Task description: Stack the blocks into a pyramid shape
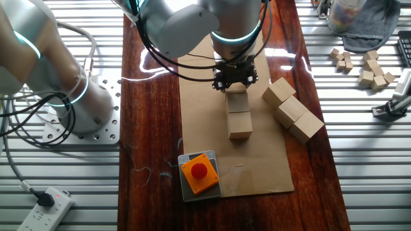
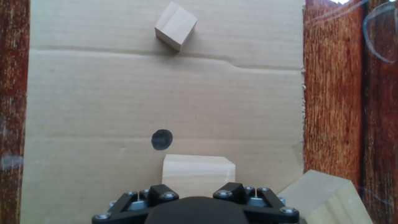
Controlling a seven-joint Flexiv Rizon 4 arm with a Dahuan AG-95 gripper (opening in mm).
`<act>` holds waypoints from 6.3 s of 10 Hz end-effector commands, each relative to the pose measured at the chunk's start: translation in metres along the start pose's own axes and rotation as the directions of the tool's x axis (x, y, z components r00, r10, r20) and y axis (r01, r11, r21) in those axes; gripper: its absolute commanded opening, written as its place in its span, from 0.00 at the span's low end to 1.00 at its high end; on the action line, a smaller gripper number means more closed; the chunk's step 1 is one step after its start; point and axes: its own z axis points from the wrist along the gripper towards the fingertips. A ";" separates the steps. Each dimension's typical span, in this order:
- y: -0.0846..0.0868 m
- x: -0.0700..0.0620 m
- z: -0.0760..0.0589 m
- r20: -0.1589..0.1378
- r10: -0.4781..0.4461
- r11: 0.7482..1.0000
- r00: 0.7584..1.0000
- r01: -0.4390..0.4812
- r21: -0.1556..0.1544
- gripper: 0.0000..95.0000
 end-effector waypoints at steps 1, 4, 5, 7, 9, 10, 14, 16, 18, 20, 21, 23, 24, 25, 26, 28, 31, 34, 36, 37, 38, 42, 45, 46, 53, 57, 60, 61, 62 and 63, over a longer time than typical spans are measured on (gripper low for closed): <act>-0.001 0.000 0.001 -0.002 0.000 1.000 1.000 0.000 0.001 0.00; -0.001 0.000 0.001 -0.002 -0.001 1.000 1.000 0.001 0.002 0.20; -0.001 0.000 0.002 -0.002 -0.005 1.000 1.000 0.005 0.002 0.20; -0.001 0.001 0.004 -0.002 -0.011 1.000 1.000 0.011 0.002 0.40; -0.001 0.001 0.005 -0.002 -0.020 1.000 1.000 0.020 0.002 0.60; -0.001 0.001 0.005 -0.002 -0.020 1.000 1.000 0.020 0.002 0.60; -0.001 0.001 0.005 -0.004 -0.028 1.000 1.000 0.028 0.002 0.80; -0.001 0.001 0.005 -0.006 -0.033 0.999 0.999 0.033 0.001 0.80; -0.001 0.001 0.005 -0.008 -0.034 0.999 0.999 0.034 0.001 0.80; -0.001 0.001 0.005 -0.007 -0.030 1.000 1.000 0.030 0.001 0.80; -0.001 0.001 0.005 -0.006 -0.028 1.000 1.000 0.028 0.001 0.80; -0.001 0.001 0.004 -0.002 -0.025 1.000 1.000 0.025 -0.001 0.80; 0.000 0.000 0.001 -0.001 -0.022 1.000 1.000 0.022 -0.002 0.80; 0.000 0.000 -0.002 -0.001 -0.016 1.000 1.000 0.016 -0.003 1.00; 0.001 0.000 -0.006 -0.002 -0.012 1.000 1.000 0.012 -0.004 1.00; 0.002 -0.001 -0.012 -0.011 -0.006 1.000 1.000 0.006 -0.006 1.00; 0.004 0.000 -0.026 -0.017 0.068 0.998 0.998 -0.068 -0.009 0.80; -0.005 0.017 -0.052 -0.028 0.174 0.983 0.984 -0.176 -0.052 0.80; -0.018 0.030 -0.074 -0.067 0.233 0.969 0.970 -0.237 -0.065 0.60; -0.026 0.039 -0.084 -0.086 0.253 0.964 0.964 -0.259 -0.065 0.60; -0.033 0.051 -0.089 -0.084 0.278 0.956 0.957 -0.284 -0.076 0.60; -0.076 0.118 -0.083 -0.082 0.433 0.882 0.897 -0.441 -0.168 1.00; -0.087 0.139 -0.064 -0.056 0.569 0.809 0.820 -0.571 -0.139 1.00; -0.088 0.145 -0.053 -0.043 0.594 0.792 0.803 -0.593 -0.143 1.00; -0.090 0.146 -0.043 -0.103 0.618 0.774 0.780 -0.626 -0.094 0.00; -0.095 0.122 -0.045 -0.053 0.341 0.937 0.939 -0.343 -0.058 0.00; -0.094 0.108 -0.060 -0.020 0.152 0.985 0.988 -0.153 -0.077 0.00; -0.094 0.103 -0.063 0.019 0.088 0.993 0.996 -0.086 -0.087 0.00; -0.094 0.098 -0.065 0.044 0.053 0.994 0.998 -0.048 -0.093 0.00; -0.094 0.087 -0.069 0.061 0.009 0.993 0.998 -0.002 -0.114 0.00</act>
